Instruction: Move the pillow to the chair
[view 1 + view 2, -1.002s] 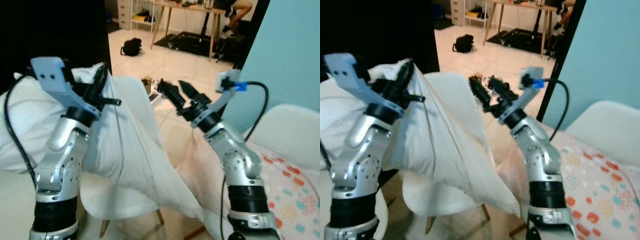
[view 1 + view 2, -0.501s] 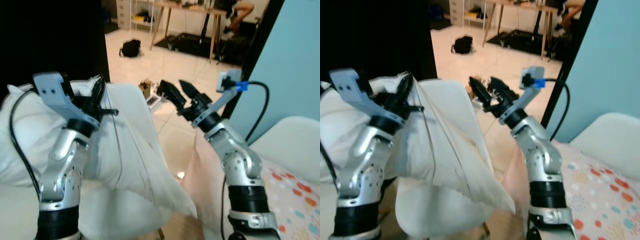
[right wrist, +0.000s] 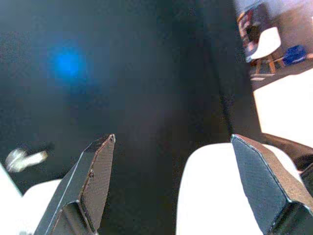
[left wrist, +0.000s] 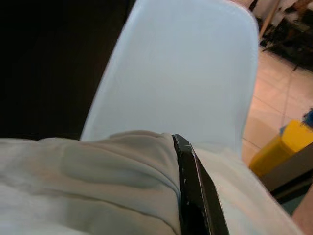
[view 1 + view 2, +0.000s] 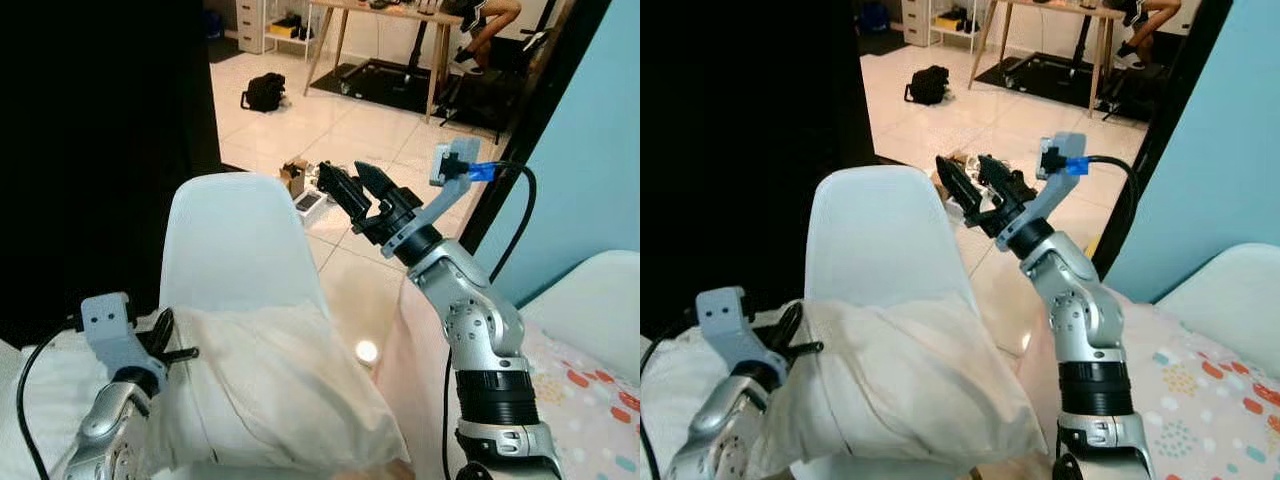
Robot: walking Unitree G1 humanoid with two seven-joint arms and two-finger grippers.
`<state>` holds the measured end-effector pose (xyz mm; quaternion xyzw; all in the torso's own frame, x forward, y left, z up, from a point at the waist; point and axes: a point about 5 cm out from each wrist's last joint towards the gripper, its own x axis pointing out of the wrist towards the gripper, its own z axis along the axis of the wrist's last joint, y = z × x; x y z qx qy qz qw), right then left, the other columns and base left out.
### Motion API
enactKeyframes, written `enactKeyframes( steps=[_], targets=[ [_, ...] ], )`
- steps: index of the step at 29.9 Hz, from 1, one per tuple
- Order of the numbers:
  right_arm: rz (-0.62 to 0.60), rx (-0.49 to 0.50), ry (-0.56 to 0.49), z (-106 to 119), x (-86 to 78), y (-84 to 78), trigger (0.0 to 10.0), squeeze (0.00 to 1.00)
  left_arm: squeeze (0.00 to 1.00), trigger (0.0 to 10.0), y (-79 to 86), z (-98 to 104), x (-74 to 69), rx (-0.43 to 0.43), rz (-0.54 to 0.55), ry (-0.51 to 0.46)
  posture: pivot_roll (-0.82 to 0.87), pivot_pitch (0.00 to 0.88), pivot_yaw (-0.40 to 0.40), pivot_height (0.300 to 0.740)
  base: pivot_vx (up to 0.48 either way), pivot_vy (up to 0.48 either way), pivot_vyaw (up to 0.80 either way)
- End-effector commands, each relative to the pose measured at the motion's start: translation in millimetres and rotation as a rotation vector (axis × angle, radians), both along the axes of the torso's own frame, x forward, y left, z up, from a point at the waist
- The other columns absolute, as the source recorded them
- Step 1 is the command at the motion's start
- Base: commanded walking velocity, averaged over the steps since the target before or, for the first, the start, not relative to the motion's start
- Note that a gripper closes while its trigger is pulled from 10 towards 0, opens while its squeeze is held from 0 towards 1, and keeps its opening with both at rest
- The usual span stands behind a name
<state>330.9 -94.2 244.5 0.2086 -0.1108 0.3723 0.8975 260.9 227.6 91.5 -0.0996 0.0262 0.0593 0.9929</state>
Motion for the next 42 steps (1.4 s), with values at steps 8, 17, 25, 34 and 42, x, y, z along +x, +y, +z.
enactKeyframes(
  steps=[8, 17, 25, 34, 42],
  targets=[
    [0.03, -0.108, 0.09, -19, -1.3, 8.7, 10.0, 0.0, 0.0, 10.0, 7.1, -21, 6.2, 0.194, -0.041, 0.188, 0.08, 0.0, -0.055, 0.74, 0.0, 0.0, 0.0],
    [0.063, -0.337, 0.227, -47, -1.2, 13.8, 10.0, 0.0, 0.0, 10.0, 16.5, -41, 2.2, 0.295, -0.033, 0.356, 0.08, 0.0, -0.056, 0.715, 0.0, 0.0, 0.0],
    [0.198, -0.37, 0.246, -47, -11.1, 11.1, 10.0, 0.0, 0.0, 10.0, 16.4, -33, 5.0, 0.395, -0.032, 0.387, 0.08, 0.0, -0.054, 0.69, 0.0, 0.0, 0.0],
    [0.175, -0.375, 0.269, -44, -5.9, -1.9, 10.0, 0.0, 0.0, 10.0, 6.9, -16, 10.4, 0.408, -0.003, 0.341, 0.08, 0.0, -0.054, 0.655, 0.0, 0.0, 0.0],
    [0.225, -0.356, 0.304, -39, -8.3, -2.9, 10.0, 0.0, 0.0, 10.0, -9.1, 0, 20.6, 0.401, -0.057, 0.246, 0.08, 0.0, -0.053, 0.62, 0.0, 0.0, 0.0]
  ],
)
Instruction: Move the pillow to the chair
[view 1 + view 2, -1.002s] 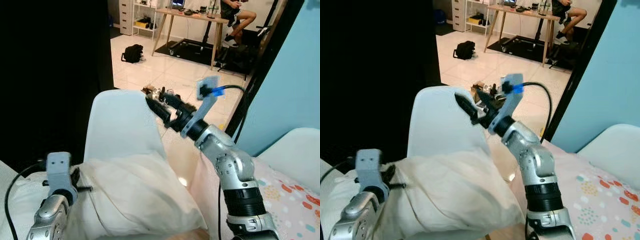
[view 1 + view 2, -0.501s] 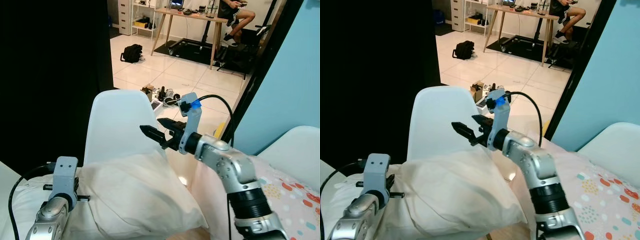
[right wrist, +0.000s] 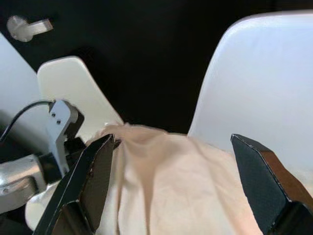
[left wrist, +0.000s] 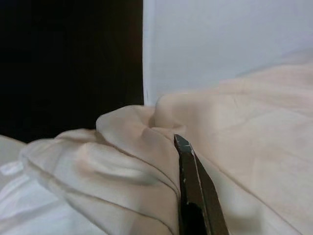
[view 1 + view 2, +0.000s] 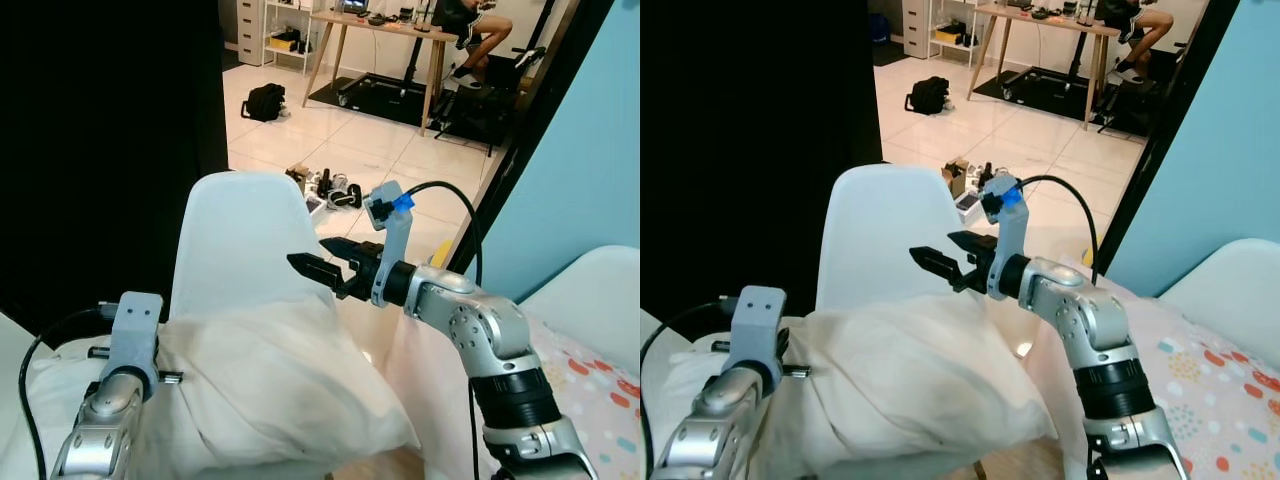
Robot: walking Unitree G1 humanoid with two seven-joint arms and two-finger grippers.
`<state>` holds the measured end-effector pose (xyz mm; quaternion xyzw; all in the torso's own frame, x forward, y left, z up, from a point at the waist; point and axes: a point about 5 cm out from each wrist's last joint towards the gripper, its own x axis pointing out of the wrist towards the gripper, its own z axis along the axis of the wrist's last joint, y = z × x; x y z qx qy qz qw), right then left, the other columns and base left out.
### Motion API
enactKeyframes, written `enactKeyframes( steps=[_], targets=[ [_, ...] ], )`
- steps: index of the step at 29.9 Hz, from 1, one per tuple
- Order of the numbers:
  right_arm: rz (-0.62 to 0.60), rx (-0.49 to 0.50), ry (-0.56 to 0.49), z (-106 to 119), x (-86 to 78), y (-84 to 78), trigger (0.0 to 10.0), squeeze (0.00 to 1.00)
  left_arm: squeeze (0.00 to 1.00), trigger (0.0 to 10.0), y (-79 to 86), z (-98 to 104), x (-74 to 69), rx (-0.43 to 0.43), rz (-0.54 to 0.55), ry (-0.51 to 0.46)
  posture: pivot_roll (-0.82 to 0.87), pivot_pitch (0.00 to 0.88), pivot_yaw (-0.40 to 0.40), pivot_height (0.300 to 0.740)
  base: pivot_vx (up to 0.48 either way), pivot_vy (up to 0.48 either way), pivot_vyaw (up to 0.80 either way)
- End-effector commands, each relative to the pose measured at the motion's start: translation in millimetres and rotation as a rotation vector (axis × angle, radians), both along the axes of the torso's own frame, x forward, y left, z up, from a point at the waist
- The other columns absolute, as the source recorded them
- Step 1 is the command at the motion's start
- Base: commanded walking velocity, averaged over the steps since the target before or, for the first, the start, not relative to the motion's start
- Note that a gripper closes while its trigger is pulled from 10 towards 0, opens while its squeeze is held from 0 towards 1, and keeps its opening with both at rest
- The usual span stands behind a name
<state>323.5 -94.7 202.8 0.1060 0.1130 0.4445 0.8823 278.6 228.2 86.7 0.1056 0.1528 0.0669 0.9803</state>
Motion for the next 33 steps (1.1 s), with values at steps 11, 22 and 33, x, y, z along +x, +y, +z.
enactKeyframes(
  steps=[11, 22, 33],
  targets=[
    [0.18, 0.042, 0.121, 6, -18.5, 4.0, 10.0, 0.0, 0.0, 10.0, -20.5, 5, 4.7, 0.024, -0.083, -0.005, 0.08, 0.0, -0.054, 0.58, 0.0, 0.0, 0.0],
    [0.391, -0.117, 0.176, -2, -50.1, 10.3, 10.0, 0.0, 0.0, 10.0, 6.8, 6, -1.6, 0.173, 0.02, 0.079, 0.08, 0.0, -0.051, 0.535, 0.0, 0.0, 0.0],
    [0.38, -0.184, 0.176, -6, -51.8, 7.4, 10.0, 0.0, 1.0, 10.0, 56.2, 31, -35.0, 0.293, 0.329, 0.077, 0.09, 0.0, -0.046, 0.495, 0.0, 0.0, 0.0]
  ],
)
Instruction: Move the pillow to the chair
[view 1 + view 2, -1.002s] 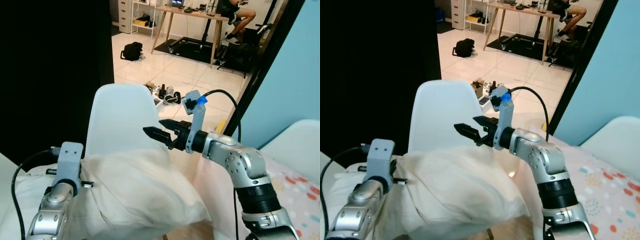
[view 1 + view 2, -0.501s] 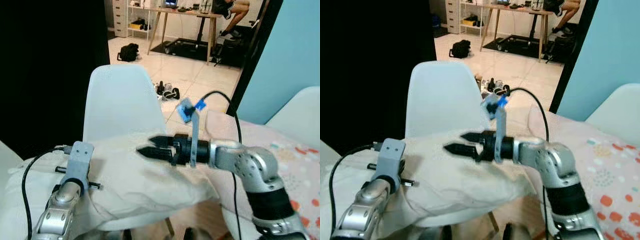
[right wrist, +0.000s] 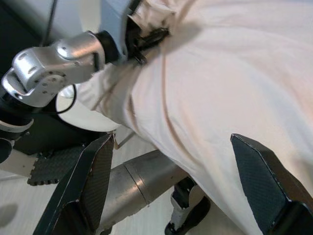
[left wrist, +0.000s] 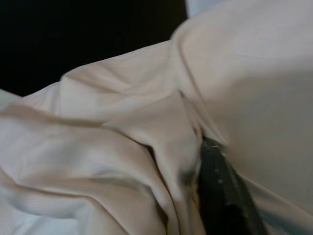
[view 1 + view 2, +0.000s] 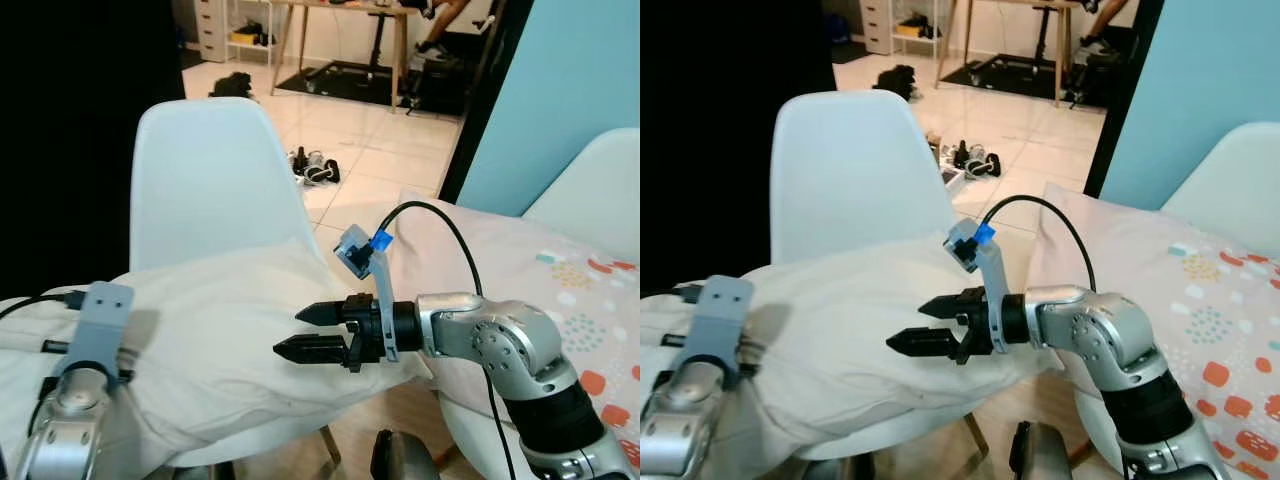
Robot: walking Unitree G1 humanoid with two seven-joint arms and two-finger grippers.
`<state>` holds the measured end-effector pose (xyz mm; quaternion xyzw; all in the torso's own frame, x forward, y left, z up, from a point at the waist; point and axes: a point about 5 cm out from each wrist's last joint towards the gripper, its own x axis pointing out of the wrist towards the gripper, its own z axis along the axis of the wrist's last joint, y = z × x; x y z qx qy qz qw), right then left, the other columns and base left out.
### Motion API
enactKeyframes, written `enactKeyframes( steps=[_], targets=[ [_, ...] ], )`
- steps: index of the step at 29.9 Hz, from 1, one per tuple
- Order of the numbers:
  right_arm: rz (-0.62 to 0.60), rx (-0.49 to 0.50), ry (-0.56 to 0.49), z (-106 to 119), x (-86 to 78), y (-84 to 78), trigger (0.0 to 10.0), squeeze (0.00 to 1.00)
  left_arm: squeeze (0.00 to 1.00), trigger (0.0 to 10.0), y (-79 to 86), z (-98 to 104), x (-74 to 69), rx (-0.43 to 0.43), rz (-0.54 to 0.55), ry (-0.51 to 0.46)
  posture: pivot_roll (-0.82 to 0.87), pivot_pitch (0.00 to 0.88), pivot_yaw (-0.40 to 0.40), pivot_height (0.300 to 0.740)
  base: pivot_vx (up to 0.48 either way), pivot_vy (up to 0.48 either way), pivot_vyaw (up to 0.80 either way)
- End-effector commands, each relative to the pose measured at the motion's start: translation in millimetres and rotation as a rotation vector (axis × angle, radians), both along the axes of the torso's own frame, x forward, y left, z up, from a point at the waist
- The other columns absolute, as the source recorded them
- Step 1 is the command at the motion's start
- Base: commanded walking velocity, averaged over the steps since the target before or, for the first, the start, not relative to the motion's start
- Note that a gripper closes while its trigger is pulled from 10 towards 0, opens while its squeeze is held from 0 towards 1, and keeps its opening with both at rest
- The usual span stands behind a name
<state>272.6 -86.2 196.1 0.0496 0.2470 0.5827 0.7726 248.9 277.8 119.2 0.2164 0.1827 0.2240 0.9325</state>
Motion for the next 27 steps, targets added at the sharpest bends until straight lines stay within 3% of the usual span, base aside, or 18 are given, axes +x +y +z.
enactKeyframes(
  steps=[1, 5, 7, 9, 11, 12, 13, 15, 18, 20, 21, 22, 23, 24, 25, 27],
  targets=[
    [-0.006, -0.02, -0.014, 0, -0.6, -1.6, 10.0, 0.0, 1.0, 10.0, 9.1, -1, -8.2, 0.018, 0.061, 0.02, 0.09, 0.0, -0.046, 0.49, 0.0, 0.0, 0.0],
    [-0.018, -0.025, -0.027, 0, 1.1, -2.4, 10.0, 0.0, 1.0, 10.0, 11.4, 1, -14.5, 0.054, 0.058, 0.047, 0.09, 0.0, -0.041, 0.48, 0.0, 0.0, 0.0],
    [-0.038, -0.026, -0.036, 0, 4.1, -2.6, 10.0, 0.0, 1.0, 10.0, 11.4, 16, -27.0, 0.246, -0.009, 0.117, 0.1, 0.0, -0.045, 0.465, 0.0, 0.0, 0.0],
    [-0.041, -0.025, -0.036, -1, 4.5, -2.6, 10.0, 0.0, 1.0, 10.0, 11.6, 22, -29.9, 0.289, -0.019, 0.126, 0.1, 0.0, -0.045, 0.46, 0.0, 0.0, 0.0],
    [-0.048, -0.024, -0.035, -1, 5.4, -3.0, 10.0, 0.0, 1.0, 10.0, 14.9, 38, -33.0, 0.385, -0.037, 0.139, 0.11, 0.0, -0.045, 0.45, 0.0, 0.0, 0.0],
    [-0.048, -0.024, -0.035, -1, 5.4, -3.0, 10.0, 0.0, 1.0, 10.0, 14.9, 38, -33.0, 0.385, -0.037, 0.139, 0.11, 0.0, -0.045, 0.45, 0.0, 0.0, 0.0],
    [-0.055, -0.023, -0.036, -1, 6.4, -3.6, 10.0, 0.0, 1.0, 10.0, 16.9, 48, -34.8, 0.461, -0.053, 0.155, 0.11, 0.0, -0.045, 0.445, 0.0, 0.0, 0.0],
    [-0.083, -0.014, -0.036, 0, 10.1, -5.9, 10.0, 0.0, 1.0, 10.0, 22.0, 62, -41.0, 0.535, -0.101, 0.231, 0.12, 0.0, -0.043, 0.441, 0.0, 0.0, 0.0],
    [-0.095, -0.01, -0.036, 1, 11.8, -7.0, 10.0, 0.0, 1.0, 10.0, 23.8, 59, -45.6, 0.527, -0.139, 0.311, 0.12, 0.0, -0.043, 0.441, 0.0, 0.0, 0.0],
    [-0.119, -0.005, -0.04, 1, 15.1, -9.1, 10.0, 0.0, 1.0, 10.0, 26.2, 40, -73.2, 0.44, -0.275, 0.606, 0.14, 0.0, -0.039, 0.441, 0.0, 0.0, 0.0],
    [-0.119, -0.005, -0.04, 1, 15.1, -9.1, 10.0, 0.0, 1.0, 10.0, 26.2, 40, -73.2, 0.44, -0.275, 0.606, 0.14, 0.0, -0.039, 0.441, 0.0, 0.0, 0.0],
    [-0.125, -0.003, -0.042, 1, 16.2, -9.7, 10.0, 0.0, 1.0, 10.0, 26.4, 36, -89.7, 0.387, -0.325, 0.73, 0.14, 0.0, -0.037, 0.441, 0.0, 0.0, 0.0],
    [-0.125, -0.003, -0.042, 1, 16.2, -9.7, 10.0, 0.0, 1.0, 10.0, 26.4, 36, -89.7, 0.387, -0.325, 0.73, 0.14, 0.0, -0.037, 0.441, 0.0, 0.0, 0.0],
    [-0.131, -0.002, -0.044, 0, 17.1, -10.5, 10.0, 0.0, 1.0, 10.0, 26.1, 36, -103.2, 0.353, -0.358, 0.827, 0.14, 0.0, -0.035, 0.441, 0.0, 0.0, 0.0],
    [-0.131, -0.002, -0.044, 0, 17.1, -10.5, 10.0, 0.0, 1.0, 10.0, 26.1, 36, -103.2, 0.353, -0.358, 0.827, 0.14, 0.0, -0.035, 0.441, 0.0, 0.0, 0.0],
    [-0.138, 0.002, -0.045, 0, 18.1, -11.2, 10.0, 0.0, 1.0, 10.0, 24.6, 40, -122.4, 0.301, -0.394, 0.958, 0.15, 0.0, -0.034, 0.441, 0.0, 0.0, 0.0]
  ],
)
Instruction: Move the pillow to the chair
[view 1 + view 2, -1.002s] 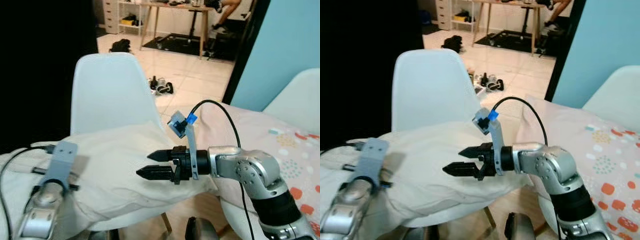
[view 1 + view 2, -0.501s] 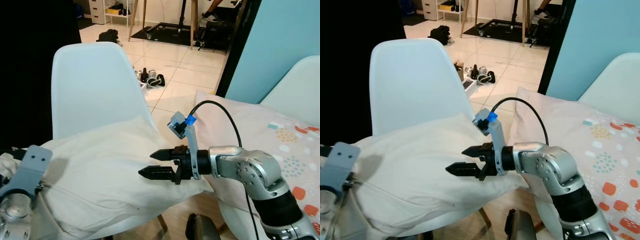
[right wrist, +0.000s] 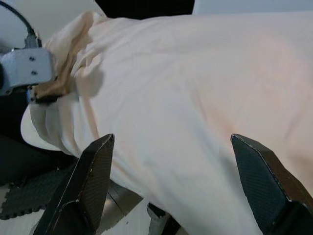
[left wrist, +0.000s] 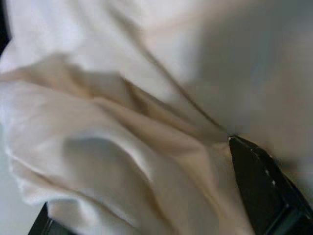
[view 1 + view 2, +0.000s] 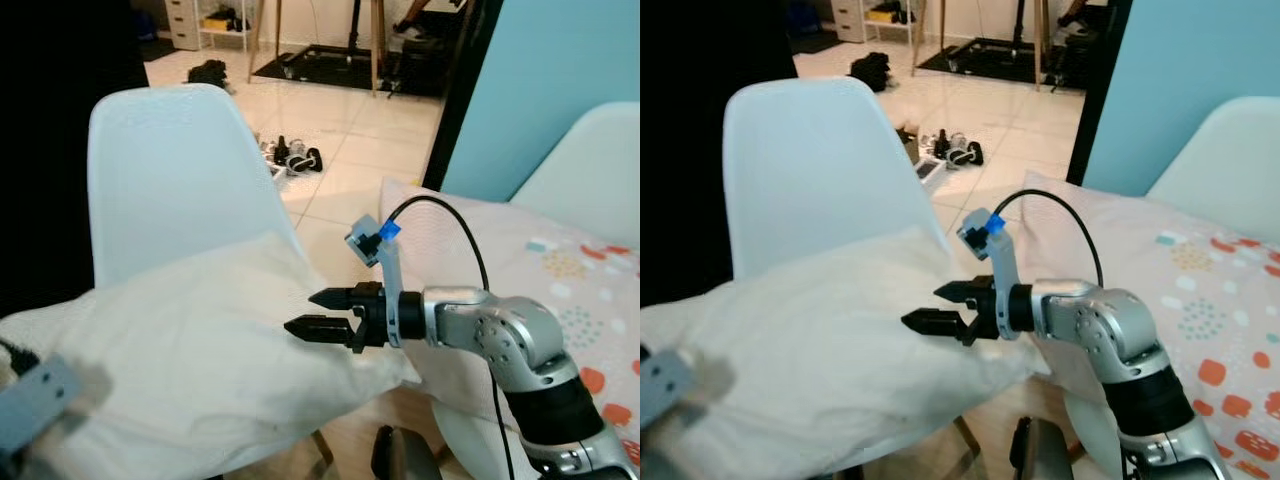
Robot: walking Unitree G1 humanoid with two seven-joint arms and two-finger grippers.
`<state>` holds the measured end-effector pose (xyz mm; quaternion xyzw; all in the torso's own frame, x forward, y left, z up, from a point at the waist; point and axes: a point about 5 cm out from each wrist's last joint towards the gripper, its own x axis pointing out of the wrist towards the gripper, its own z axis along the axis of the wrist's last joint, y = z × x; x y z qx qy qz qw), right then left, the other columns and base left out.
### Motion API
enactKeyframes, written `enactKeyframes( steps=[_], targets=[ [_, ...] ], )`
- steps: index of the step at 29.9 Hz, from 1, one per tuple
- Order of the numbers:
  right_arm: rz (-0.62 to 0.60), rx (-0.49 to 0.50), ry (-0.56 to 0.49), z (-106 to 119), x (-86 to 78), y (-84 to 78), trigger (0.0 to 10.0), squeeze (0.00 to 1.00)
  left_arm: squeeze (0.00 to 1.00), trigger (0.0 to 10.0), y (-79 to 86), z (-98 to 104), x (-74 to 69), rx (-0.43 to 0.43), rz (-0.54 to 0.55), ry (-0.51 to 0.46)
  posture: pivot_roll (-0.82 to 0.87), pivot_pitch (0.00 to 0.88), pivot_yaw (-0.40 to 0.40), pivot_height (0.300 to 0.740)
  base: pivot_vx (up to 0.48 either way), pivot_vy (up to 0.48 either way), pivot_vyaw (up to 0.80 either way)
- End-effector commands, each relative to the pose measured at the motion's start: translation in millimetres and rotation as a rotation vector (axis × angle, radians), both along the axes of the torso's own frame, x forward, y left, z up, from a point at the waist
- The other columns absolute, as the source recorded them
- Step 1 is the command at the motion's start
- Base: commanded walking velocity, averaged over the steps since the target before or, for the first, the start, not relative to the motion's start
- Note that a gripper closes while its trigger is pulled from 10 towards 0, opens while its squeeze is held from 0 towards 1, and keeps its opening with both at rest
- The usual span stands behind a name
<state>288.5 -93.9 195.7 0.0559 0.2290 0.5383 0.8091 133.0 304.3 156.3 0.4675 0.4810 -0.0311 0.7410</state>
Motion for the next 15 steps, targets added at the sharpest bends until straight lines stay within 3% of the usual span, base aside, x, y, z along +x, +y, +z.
enactKeyframes(
  steps=[1, 3, 6, 9, 11, 12, 15],
  targets=[
    [-0.024, -0.002, -0.01, 0, 2.8, -4.3, 10.0, 0.0, 1.0, 10.0, -0.2, 6, -16.1, -0.027, 0.011, 0.133, 0.16, 0.0, -0.033, 0.441, 0.0, 0.0, 0.0],
    [-0.026, -0.002, -0.01, 0, 3.2, -4.8, 10.0, 0.0, 1.0, 10.0, 0.8, 9, -21.7, -0.027, 0.017, 0.166, 0.16, 0.0, -0.033, 0.441, 0.0, 0.0, 0.0],
    [-0.036, 0.001, -0.011, -1, 5.3, -6.3, 10.0, 0.0, 1.0, 10.0, 22.9, 42, -20.1, 0.081, 0.132, 0.065, 0.18, 0.0, -0.038, 0.441, 0.0, 0.0, 0.0],
    [-0.038, -0.001, -0.013, -2, 6.2, -7.0, 10.0, 0.0, 1.0, 10.0, 29.9, 59, -16.7, 0.116, 0.171, -0.013, 0.19, 0.0, -0.04, 0.441, 0.0, 0.0, 0.0],
    [-0.038, -0.001, -0.013, -2, 6.2, -7.0, 10.0, 0.0, 1.0, 10.0, 29.9, 59, -16.7, 0.116, 0.171, -0.013, 0.19, 0.0, -0.04, 0.441, 0.0, 0.0, 0.0],
    [-0.041, -0.001, -0.016, -2, 7.6, -8.1, 10.0, 0.0, 0.38, 10.0, 32.8, 71, -20.4, 0.116, 0.193, -0.027, 0.2, 0.0, -0.047, 0.441, 0.0, 0.0, 0.0],
    [-0.045, 0.001, -0.02, -1, 8.8, -9.4, 10.0, 0.0, 0.36, 10.0, 34.3, 79, -23.9, 0.112, 0.208, -0.029, 0.2, 0.0, -0.049, 0.441, 0.0, 0.0, 0.0]
  ],
)
